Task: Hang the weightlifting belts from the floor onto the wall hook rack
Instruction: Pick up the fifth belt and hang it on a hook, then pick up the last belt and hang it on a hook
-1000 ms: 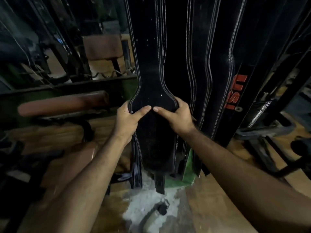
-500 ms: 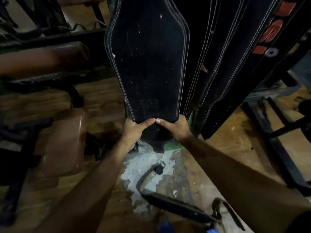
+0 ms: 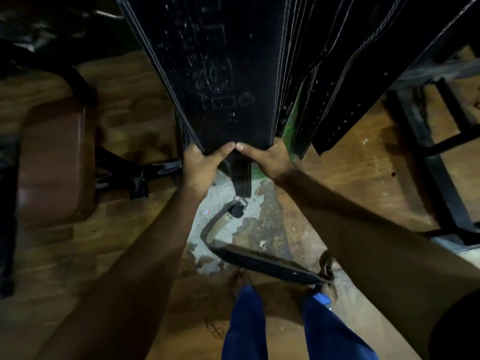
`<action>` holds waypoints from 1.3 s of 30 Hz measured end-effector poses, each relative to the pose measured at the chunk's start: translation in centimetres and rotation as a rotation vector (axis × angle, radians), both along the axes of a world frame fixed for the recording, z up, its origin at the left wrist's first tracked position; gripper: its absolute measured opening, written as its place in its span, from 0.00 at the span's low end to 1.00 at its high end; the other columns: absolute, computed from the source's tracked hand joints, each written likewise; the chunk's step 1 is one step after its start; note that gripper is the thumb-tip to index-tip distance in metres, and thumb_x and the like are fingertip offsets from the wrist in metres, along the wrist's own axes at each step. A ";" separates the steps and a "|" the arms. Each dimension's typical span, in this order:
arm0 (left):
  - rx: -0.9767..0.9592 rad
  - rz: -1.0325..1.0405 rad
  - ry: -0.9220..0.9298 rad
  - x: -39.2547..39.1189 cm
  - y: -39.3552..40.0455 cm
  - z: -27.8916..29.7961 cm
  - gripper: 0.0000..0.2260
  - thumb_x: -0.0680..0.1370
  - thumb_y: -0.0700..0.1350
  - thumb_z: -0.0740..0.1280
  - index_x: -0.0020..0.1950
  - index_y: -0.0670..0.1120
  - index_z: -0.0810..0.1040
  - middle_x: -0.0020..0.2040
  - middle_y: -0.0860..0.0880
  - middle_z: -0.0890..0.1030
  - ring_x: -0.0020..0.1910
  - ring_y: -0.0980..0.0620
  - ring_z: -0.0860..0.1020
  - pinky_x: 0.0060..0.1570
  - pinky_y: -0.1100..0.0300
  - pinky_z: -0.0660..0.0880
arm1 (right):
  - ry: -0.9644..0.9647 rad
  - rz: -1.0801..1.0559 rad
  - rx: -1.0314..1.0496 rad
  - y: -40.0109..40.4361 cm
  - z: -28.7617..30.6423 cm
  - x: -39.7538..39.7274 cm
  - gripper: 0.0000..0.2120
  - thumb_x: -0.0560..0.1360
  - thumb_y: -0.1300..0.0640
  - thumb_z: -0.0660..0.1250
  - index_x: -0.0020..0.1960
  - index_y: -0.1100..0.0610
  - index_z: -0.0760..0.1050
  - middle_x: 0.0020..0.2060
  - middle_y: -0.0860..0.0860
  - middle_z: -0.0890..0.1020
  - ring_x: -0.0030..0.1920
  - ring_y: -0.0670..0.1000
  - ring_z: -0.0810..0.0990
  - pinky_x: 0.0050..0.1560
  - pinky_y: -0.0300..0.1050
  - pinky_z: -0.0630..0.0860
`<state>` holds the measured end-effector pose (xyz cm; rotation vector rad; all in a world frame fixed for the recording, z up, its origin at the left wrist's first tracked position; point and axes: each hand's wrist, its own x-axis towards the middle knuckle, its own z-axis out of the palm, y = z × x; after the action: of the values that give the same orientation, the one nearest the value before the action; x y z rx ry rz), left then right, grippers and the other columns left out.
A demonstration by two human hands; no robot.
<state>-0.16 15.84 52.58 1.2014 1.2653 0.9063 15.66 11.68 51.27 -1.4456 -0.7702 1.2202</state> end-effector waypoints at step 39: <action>-0.925 0.186 0.436 -10.7 -23.0 -56.2 0.18 0.77 0.46 0.64 0.65 0.39 0.77 0.60 0.39 0.82 0.59 0.38 0.80 0.58 0.50 0.79 | -0.775 0.866 -0.718 -21.7 -56.7 -11.8 0.20 0.76 0.49 0.70 0.65 0.52 0.75 0.60 0.59 0.82 0.59 0.63 0.81 0.57 0.55 0.79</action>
<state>-10.85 -7.13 -3.62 0.5389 1.8744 0.0932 3.85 -9.97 -5.41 -2.3581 -1.7264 1.6783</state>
